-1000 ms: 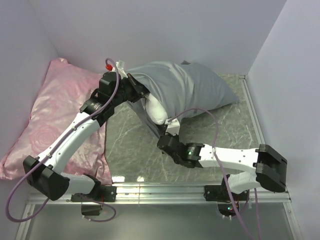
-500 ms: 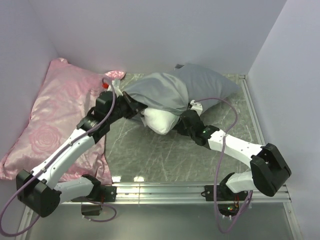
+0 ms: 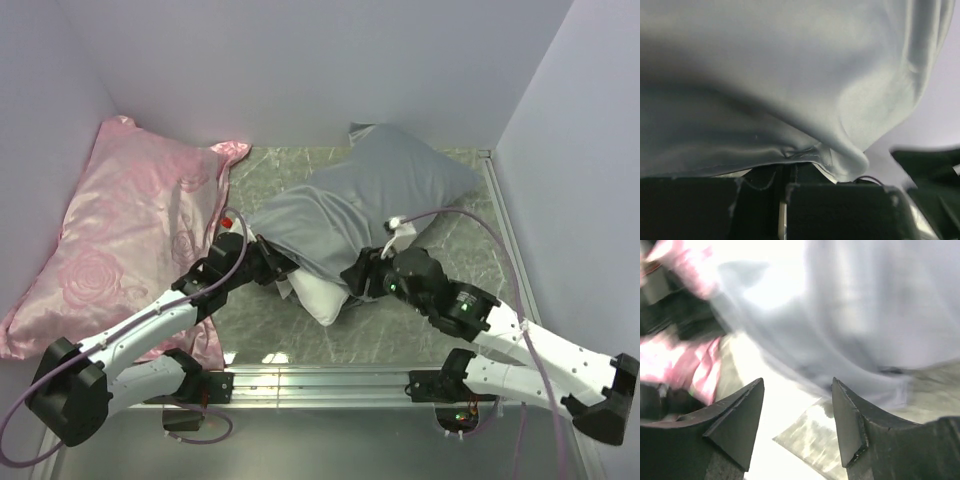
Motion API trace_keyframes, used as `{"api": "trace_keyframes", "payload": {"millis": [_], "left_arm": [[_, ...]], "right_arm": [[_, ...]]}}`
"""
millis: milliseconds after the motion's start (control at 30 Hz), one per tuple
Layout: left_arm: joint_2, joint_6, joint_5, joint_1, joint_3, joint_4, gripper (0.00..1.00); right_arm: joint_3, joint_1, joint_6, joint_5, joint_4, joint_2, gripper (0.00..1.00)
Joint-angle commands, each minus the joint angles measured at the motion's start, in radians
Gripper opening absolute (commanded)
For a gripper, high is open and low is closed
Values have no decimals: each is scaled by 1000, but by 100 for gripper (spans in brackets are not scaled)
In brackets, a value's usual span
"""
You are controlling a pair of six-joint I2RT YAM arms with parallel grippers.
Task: Remove the pillowcase from the pillow
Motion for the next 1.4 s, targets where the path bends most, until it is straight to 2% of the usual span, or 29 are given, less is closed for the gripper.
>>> {"api": "trace_keyframes", "payload": {"millis": [0, 167, 233, 400, 467, 567, 700, 800, 867, 1000, 1100, 1233, 1267, 1333, 1367], "left_arm": [[17, -27, 27, -23, 16, 195, 1], [28, -15, 13, -37, 57, 173, 1], [23, -9, 11, -42, 70, 152, 1], [-6, 12, 16, -42, 128, 101, 1], [-18, 25, 19, -43, 160, 78, 1], [-33, 35, 22, -43, 204, 54, 1], [-33, 38, 45, -43, 247, 44, 1], [-30, 48, 56, -48, 290, 31, 1], [-33, 58, 57, -54, 329, 8, 0], [-52, 69, 70, -63, 381, -17, 1], [-58, 75, 79, -66, 416, -46, 1], [-52, 94, 85, -66, 467, -69, 0], [-49, 100, 82, -65, 493, -80, 1], [-30, 127, 86, -65, 545, -86, 1], [-21, 141, 87, -66, 571, -104, 12]], "right_arm": [[90, 190, -115, 54, -30, 20, 64], [272, 431, -245, 291, -122, 301, 67], [305, 459, -278, 333, -137, 353, 67], [382, 480, -345, 484, -209, 474, 71], [388, 483, -383, 508, -208, 479, 73], [420, 506, -405, 624, -256, 504, 78], [428, 529, -454, 646, -255, 525, 83], [428, 528, -472, 686, -255, 553, 85], [437, 520, -463, 782, -287, 577, 88], [466, 468, -443, 825, -321, 603, 86], [477, 439, -468, 857, -293, 602, 77], [524, 395, -465, 882, -281, 548, 5], [523, 390, -475, 876, -263, 495, 1], [511, 378, -503, 827, -200, 427, 0], [504, 372, -509, 806, -183, 356, 0]]}}
